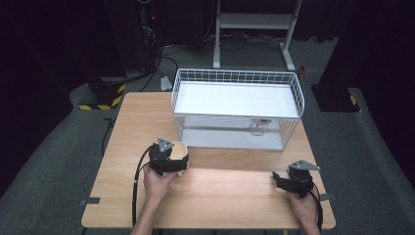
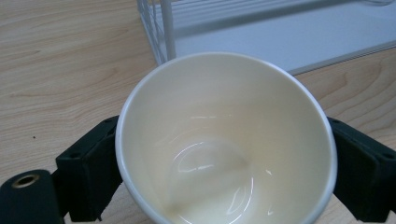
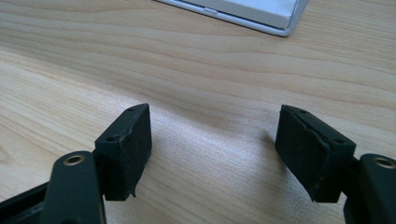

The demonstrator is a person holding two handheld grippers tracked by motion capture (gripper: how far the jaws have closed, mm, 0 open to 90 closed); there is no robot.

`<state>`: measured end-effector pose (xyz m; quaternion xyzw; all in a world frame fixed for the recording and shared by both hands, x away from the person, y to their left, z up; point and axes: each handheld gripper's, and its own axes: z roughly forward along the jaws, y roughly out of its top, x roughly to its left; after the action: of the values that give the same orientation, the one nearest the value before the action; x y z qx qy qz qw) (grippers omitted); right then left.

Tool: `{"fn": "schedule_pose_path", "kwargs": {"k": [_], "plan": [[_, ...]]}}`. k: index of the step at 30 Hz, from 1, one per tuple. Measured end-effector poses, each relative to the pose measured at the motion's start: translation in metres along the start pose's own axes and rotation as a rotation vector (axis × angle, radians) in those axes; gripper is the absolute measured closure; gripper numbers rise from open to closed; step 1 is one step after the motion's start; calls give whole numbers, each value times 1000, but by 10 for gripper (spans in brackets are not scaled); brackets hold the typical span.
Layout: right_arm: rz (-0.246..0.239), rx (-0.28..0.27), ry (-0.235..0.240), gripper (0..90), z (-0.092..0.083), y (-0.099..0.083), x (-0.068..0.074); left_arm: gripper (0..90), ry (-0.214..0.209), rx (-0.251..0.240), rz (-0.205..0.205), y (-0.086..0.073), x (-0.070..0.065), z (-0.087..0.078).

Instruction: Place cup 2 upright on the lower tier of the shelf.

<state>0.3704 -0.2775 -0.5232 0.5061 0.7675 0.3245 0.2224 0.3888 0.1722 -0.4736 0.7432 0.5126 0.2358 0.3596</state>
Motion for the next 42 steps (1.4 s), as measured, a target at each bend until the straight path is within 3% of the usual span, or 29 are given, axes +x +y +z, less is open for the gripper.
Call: {"fn": "schedule_pose_path", "kwargs": {"k": [14, 24, 42], "plan": [[0, 0, 0, 273, 0, 0, 0, 101, 9, -8, 23, 0, -3, -1], [-1, 1, 0, 273, 0, 0, 0, 103, -13, -10, 37, 1, -7, -2], [-4, 2, -1, 271, 0, 0, 0, 106, -65, -3, 81, 13, -27, 2]]}}
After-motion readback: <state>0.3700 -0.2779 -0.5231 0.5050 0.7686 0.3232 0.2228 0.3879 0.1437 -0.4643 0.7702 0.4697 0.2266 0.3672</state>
